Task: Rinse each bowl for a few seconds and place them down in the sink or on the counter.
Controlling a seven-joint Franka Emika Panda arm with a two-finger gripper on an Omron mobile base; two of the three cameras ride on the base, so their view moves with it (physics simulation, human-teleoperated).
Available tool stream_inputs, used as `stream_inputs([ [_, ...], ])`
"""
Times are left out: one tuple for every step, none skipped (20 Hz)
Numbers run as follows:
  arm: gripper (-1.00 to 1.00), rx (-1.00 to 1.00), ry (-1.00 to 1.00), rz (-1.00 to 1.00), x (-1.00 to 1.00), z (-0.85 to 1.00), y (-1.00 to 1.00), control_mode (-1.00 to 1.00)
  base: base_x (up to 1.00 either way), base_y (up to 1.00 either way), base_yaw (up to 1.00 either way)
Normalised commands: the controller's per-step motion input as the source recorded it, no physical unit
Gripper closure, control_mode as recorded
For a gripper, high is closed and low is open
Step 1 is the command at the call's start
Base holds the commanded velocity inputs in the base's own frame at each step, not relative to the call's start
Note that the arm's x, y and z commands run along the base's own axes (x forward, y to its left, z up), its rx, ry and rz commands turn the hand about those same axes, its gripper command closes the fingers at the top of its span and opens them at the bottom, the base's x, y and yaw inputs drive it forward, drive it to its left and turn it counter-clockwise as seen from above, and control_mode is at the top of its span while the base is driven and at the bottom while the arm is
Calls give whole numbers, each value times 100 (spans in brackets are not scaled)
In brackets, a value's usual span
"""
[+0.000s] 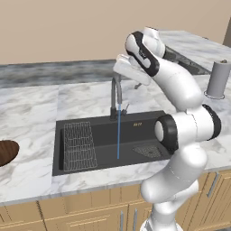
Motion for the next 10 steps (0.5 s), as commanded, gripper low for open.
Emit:
stream_inputs([
  [-100,-1,1,9,-26,-4,63,-100,0,0,0],
  [-100,-1,0,8,-24,-7,63,-100,0,0,0],
  [-100,0,0,8,-23,-9,63,-100,0,0,0],
  [-100,0,0,8,-21,-12,64,-100,0,0,0],
  [-100,0,0,8,-19,-13,64,-100,0,0,0],
  [-100,0,0,9,-19,-15,64,-100,0,0,0],
  [-100,0,0,9,-17,-16,63,-100,0,0,0],
  [-100,0,0,9,-18,-16,63,-100,0,0,0],
  [-100,1,0,9,-18,-17,63,-100,0,0,0],
  [-100,1,1,8,-17,-18,63,-100,0,0,0],
])
